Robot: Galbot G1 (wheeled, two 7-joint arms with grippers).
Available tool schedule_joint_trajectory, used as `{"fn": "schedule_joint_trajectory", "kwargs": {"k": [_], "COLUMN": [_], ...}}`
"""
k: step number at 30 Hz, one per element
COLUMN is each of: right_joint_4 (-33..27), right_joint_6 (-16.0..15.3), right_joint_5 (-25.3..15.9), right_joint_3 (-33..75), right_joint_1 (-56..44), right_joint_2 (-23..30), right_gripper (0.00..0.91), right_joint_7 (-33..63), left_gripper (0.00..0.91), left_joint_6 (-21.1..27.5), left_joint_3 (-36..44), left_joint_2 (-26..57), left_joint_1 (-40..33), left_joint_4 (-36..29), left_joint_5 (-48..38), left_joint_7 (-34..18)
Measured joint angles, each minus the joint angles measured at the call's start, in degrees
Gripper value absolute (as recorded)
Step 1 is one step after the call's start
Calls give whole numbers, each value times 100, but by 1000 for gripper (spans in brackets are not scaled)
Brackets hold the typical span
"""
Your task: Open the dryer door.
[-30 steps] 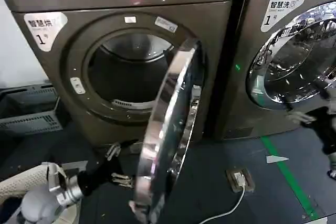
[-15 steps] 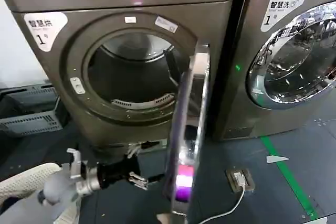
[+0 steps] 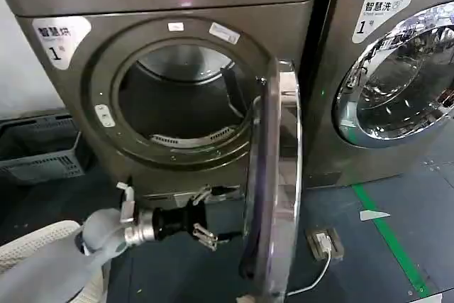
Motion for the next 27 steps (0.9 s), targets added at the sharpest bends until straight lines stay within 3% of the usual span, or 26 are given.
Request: {"fn": "schedule_joint_trajectory", "kwargs": {"k": [11,16,27], "right_joint_4": [23,17,-76], "right_joint_6": [-34,-253,-453], "right_joint_5": [-321,-520,-535], "right_joint_3": [379,577,1205], "right_joint_1": [-55,7,-118], "right_joint_2": [37,41,-78], "right_gripper": [907,907,907], "right_joint_7": [266,397,416], "left_gripper": [907,907,907], "left_joint_6": [-357,-443,-383], "left_joint_3": [639,889,1340], "left_joint_2": [-523,-879,-1825], "left_joint_1": [-671,-1030,-1664], "left_joint_4": [363,575,1261], "left_joint_5": [274,361,320], "left_joint_7": [-476,-623,-952]}}
